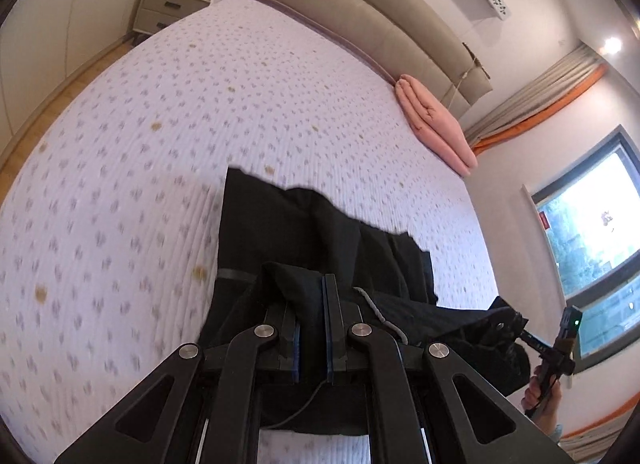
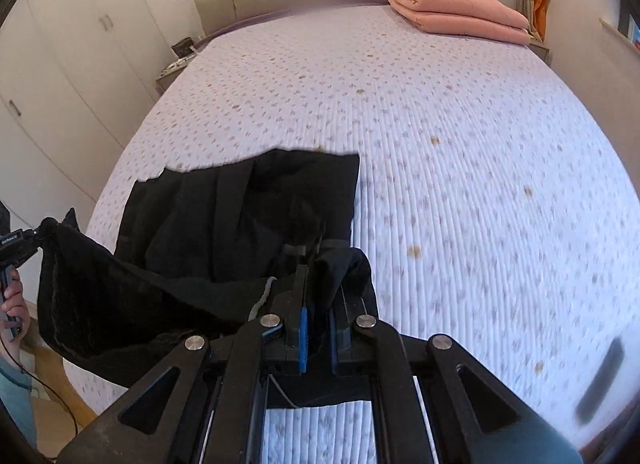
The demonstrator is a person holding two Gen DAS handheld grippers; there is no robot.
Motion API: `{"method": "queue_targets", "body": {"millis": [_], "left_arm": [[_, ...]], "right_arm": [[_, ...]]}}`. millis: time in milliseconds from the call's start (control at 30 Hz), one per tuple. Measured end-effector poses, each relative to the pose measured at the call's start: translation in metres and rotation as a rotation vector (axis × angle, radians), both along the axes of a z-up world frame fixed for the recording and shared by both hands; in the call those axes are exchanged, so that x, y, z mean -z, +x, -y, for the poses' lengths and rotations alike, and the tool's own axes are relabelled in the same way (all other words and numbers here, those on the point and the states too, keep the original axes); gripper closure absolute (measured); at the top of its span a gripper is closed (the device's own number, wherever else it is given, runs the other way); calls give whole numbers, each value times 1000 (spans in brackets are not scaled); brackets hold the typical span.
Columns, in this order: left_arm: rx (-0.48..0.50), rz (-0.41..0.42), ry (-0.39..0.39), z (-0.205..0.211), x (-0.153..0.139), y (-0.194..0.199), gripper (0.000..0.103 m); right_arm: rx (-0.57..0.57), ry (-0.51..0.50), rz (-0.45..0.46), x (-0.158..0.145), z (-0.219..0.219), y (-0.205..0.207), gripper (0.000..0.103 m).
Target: Fold large clothes
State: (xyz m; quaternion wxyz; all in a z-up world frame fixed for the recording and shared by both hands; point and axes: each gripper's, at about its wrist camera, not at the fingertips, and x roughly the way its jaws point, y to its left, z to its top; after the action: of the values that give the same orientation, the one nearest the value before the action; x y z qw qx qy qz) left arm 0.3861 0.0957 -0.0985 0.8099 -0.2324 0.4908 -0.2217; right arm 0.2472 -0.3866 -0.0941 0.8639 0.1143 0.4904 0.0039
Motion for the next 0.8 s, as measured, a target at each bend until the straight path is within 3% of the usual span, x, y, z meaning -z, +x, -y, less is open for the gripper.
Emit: {"method": "queue_targets", "body": {"millis": [200,300,433,500,600,700,733,767,800], "left_arm": [[-17,-58,-8,10,15,77,94],[-16,-101,-6,16,42,116,94],[56,-85,151,42,69,141,94],[108,-89,187,48,82,146,91],[169,-133,159,43,99,154,91],[277,-132,189,39,98,147,89],[317,-128,197,38,94,144,87],[347,-135,198,37,91,142,86],[376,-153,189,33,87,140,85]], "right_arm": [[35,-25,-56,-5,6,97,94],[73,-13,-100,17,10,142,94],[141,-2,-230,66,15,188,93],[161,-2,-269,82,18,196,93],[176,34,-282,95,23,196,90],[189,115,-275,95,32,187,81],[192,127,-271,93,34,184,73],[200,124,-264,88,37,180,57],[208,109,-259,85,38,178,52]]}}
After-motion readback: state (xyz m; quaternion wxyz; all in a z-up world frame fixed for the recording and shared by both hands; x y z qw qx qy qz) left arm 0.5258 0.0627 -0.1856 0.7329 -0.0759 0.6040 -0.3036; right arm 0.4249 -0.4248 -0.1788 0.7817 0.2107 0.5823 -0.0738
